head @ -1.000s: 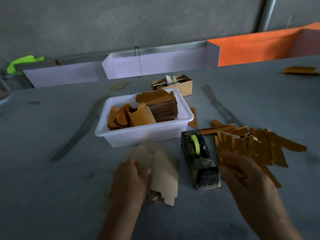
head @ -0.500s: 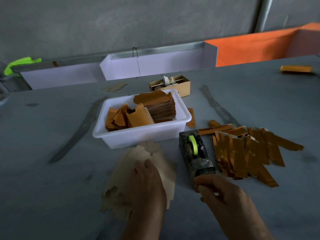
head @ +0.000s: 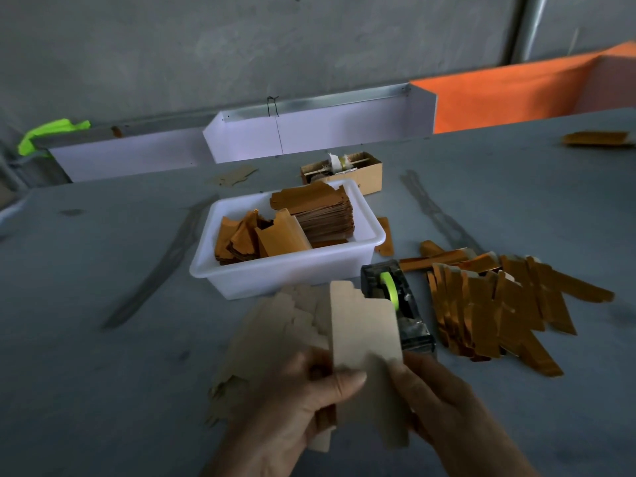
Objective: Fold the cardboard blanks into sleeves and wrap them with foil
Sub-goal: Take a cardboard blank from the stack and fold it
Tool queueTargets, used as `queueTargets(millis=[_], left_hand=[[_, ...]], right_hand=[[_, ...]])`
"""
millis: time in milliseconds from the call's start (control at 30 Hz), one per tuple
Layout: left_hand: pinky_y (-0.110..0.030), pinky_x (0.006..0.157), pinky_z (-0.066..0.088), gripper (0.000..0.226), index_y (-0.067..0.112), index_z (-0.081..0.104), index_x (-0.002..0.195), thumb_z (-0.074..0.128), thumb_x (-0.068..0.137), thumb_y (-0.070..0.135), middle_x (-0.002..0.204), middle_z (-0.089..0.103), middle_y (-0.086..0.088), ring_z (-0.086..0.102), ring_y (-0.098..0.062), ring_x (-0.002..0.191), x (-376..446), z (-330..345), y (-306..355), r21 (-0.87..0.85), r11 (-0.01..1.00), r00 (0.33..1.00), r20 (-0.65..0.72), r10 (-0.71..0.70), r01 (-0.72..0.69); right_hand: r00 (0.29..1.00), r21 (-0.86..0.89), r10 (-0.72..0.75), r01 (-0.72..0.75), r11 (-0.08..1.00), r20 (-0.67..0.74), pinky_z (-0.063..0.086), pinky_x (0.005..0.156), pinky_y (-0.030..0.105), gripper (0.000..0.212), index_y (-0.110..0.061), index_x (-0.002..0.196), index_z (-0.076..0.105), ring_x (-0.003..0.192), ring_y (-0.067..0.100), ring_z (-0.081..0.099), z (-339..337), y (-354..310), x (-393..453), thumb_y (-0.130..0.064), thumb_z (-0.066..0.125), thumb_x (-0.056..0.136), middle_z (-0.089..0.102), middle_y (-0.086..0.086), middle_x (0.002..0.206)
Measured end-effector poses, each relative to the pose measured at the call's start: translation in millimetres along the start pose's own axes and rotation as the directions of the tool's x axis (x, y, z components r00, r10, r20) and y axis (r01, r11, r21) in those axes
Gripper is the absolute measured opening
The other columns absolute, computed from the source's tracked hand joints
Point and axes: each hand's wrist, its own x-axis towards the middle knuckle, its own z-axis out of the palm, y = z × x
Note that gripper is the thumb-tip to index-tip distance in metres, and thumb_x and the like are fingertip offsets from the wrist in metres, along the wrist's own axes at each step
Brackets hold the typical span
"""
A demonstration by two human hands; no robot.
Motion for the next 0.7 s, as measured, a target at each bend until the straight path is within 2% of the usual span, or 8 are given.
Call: queueTargets(millis=[100, 200, 300, 400, 467, 567, 633, 700], left_hand=[[-0.043, 0.078, 0.057, 0.065, -0.001, 0.065, 0.097, 0.082, 0.037, 0.015, 0.093, 0.073, -0.02, 0.07, -0.033, 0.084, -1, 2, -5, 0.061, 0.998, 0.999, -0.037, 0.019, -0.017], [-0.034, 0.061, 0.056, 0.07, -0.006, 0.061, 0.097, 0.083, 0.038, 0.027, 0.085, 0.072, -0.018, 0.07, -0.028, 0.072, 1, -3, -7, 0.095, 0.994, 0.997, -0.058, 0.056, -0.051], [-0.031, 0.057, 0.054, 0.041, 0.005, 0.067, 0.078, 0.083, 0.048, 0.027, 0.077, 0.066, -0.019, 0.064, -0.027, 0.067, 0, -4, -7, 0.081, 0.99, 0.993, -0.015, 0.116, -0.114], [-0.024, 0.059, 0.046, 0.027, 0.018, 0.065, 0.055, 0.09, 0.053, 0.026, 0.06, 0.057, -0.004, 0.054, -0.016, 0.061, -3, -1, -5, 0.242, 0.944, 0.969, -0.046, 0.242, -0.225], [-0.016, 0.05, 0.038, 0.027, 0.021, 0.063, 0.052, 0.086, 0.063, 0.031, 0.049, 0.047, 0.005, 0.043, -0.007, 0.049, -6, 3, -2, 0.373, 0.879, 0.928, -0.102, 0.358, -0.298], [-0.013, 0.044, 0.029, 0.031, 0.016, 0.058, 0.051, 0.076, 0.075, 0.022, 0.041, 0.038, 0.008, 0.034, -0.003, 0.043, -12, 9, 0, 0.494, 0.79, 0.862, -0.143, 0.486, -0.364], [-0.01, 0.042, 0.029, 0.033, 0.013, 0.055, 0.051, 0.074, 0.077, 0.017, 0.038, 0.042, 0.01, 0.035, 0.001, 0.039, -12, 10, -2, 0.492, 0.794, 0.858, -0.166, 0.487, -0.356], [-0.008, 0.045, 0.036, 0.023, 0.015, 0.063, 0.058, 0.073, 0.079, 0.013, 0.045, 0.057, 0.012, 0.048, 0.004, 0.042, -12, 14, -1, 0.444, 0.833, 0.887, -0.155, 0.435, -0.331]], right_hand=[[0.997, 0.068, 0.064, -0.067, 0.995, 0.042, 0.052, 0.086, 0.047, 0.014, -0.02, 0.096, 0.068, 0.095, 0.023, 0.063, 1, -5, 3, -0.024, 0.061, 0.085, 0.069, 0.005, 0.093], [0.995, 0.203, 0.099, -0.101, 0.974, 0.019, 0.052, 0.069, 0.038, 0.011, -0.009, 0.088, 0.071, 0.083, 0.026, 0.06, -3, -7, 3, -0.009, 0.061, 0.085, 0.069, 0.011, 0.08], [0.991, 0.267, 0.131, -0.13, 0.955, 0.014, 0.048, 0.058, 0.028, 0.012, -0.006, 0.088, 0.071, 0.075, 0.021, 0.058, -5, -8, 3, -0.006, 0.06, 0.085, 0.066, 0.007, 0.074], [0.986, 0.348, 0.165, -0.164, 0.923, 0.028, 0.049, 0.062, 0.031, 0.013, -0.006, 0.088, 0.07, 0.081, 0.023, 0.059, -6, -10, 4, -0.004, 0.057, 0.086, 0.066, 0.01, 0.084], [0.984, 0.387, 0.17, -0.175, 0.905, 0.049, 0.051, 0.064, 0.033, 0.014, -0.005, 0.087, 0.07, 0.086, 0.026, 0.059, -5, -11, 4, -0.003, 0.056, 0.087, 0.066, 0.013, 0.089], [0.987, 0.382, 0.155, -0.161, 0.91, 0.047, 0.053, 0.066, 0.034, 0.015, -0.004, 0.086, 0.069, 0.089, 0.027, 0.059, -3, -12, 3, -0.002, 0.054, 0.088, 0.065, 0.015, 0.094], [0.989, 0.344, 0.145, -0.145, 0.928, 0.027, 0.052, 0.067, 0.033, 0.014, -0.006, 0.086, 0.069, 0.087, 0.025, 0.06, -4, -12, 2, -0.004, 0.055, 0.088, 0.064, 0.014, 0.095], [0.992, 0.295, 0.122, -0.121, 0.948, 0.015, 0.052, 0.066, 0.03, 0.014, -0.009, 0.084, 0.07, 0.084, 0.022, 0.061, -6, -12, 2, -0.005, 0.056, 0.087, 0.066, 0.01, 0.09]])
